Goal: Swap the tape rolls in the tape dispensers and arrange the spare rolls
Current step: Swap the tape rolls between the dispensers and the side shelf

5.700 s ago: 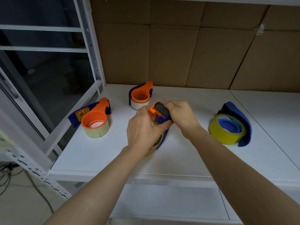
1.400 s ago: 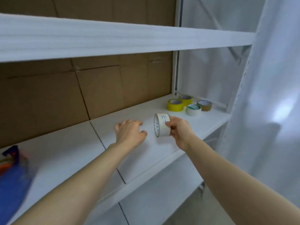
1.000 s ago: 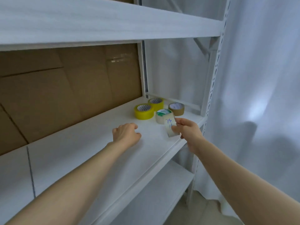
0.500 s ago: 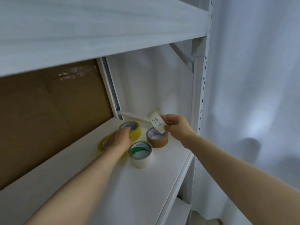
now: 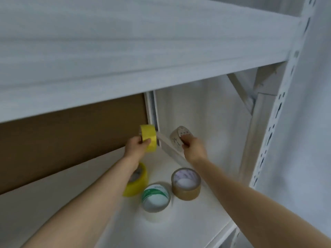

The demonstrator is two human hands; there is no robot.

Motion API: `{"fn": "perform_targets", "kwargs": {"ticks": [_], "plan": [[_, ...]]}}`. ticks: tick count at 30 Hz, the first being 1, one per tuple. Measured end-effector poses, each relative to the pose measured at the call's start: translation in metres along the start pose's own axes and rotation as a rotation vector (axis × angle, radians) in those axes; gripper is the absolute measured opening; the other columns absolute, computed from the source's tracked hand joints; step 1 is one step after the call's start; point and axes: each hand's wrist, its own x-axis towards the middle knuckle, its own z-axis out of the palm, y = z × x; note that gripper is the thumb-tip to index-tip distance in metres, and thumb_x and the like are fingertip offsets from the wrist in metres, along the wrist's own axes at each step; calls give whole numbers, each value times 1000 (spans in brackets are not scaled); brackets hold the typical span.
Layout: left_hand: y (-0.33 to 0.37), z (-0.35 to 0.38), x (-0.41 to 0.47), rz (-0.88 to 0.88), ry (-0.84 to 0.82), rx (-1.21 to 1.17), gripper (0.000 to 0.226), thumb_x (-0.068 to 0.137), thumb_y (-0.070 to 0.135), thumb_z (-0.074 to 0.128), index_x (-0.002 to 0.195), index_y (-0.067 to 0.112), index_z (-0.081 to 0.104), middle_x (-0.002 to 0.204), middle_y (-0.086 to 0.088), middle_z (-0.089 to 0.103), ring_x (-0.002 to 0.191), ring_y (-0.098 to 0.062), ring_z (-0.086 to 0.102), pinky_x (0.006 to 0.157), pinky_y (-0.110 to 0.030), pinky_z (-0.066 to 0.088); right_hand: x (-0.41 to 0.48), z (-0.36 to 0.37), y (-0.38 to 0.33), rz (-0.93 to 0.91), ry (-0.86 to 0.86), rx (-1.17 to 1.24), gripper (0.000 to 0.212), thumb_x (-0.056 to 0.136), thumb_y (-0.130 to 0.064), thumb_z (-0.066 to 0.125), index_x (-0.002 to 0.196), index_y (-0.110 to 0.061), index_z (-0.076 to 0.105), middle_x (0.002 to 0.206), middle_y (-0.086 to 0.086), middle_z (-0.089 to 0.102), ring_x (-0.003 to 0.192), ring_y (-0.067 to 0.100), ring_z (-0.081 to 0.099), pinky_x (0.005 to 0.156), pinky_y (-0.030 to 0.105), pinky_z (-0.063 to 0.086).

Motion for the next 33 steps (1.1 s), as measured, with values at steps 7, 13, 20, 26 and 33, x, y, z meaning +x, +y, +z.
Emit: {"fn": "perform_targets", "kwargs": {"ticks": [7,13,20,26,33], "plan": [[11,-56,-31,-192,110,-524,11,91,5,54,82,8,59,84,-7,65,78,-16,63,86,-35,51,28,63,2,-174,-454,-336,37,92,-3,41,126,-7,54,131,15,54,121,30,50,99,32,39],[-2,-98,-78,-202,195,-537,24,91,-2,52,114,-5,56,88,-6,65,75,-12,63,67,-21,56,23,89,-16,-281,-529,-859,36,95,-11,39,130,-8,48,136,14,49,126,31,45,104,38,41],[-13,-156,-138,-174,283,-451,32,89,-3,55,120,-7,55,108,-16,63,90,-20,63,85,-29,53,-48,91,-123,-217,-523,400,21,91,-10,51,105,-4,65,93,11,69,92,24,63,77,31,49],[-30,-251,-235,-145,376,-336,27,87,0,60,114,-5,59,106,-15,64,93,-26,63,88,-35,53,-179,153,-215,-235,-765,670,14,88,-25,62,75,-19,61,80,3,66,85,21,62,89,39,51],[-63,-401,-383,-270,778,-148,12,83,21,69,81,12,62,81,-5,61,75,-12,56,58,-19,40,-356,259,-320,-279,-926,802,24,96,-19,49,73,-20,52,77,2,55,74,15,51,72,26,43]]}}
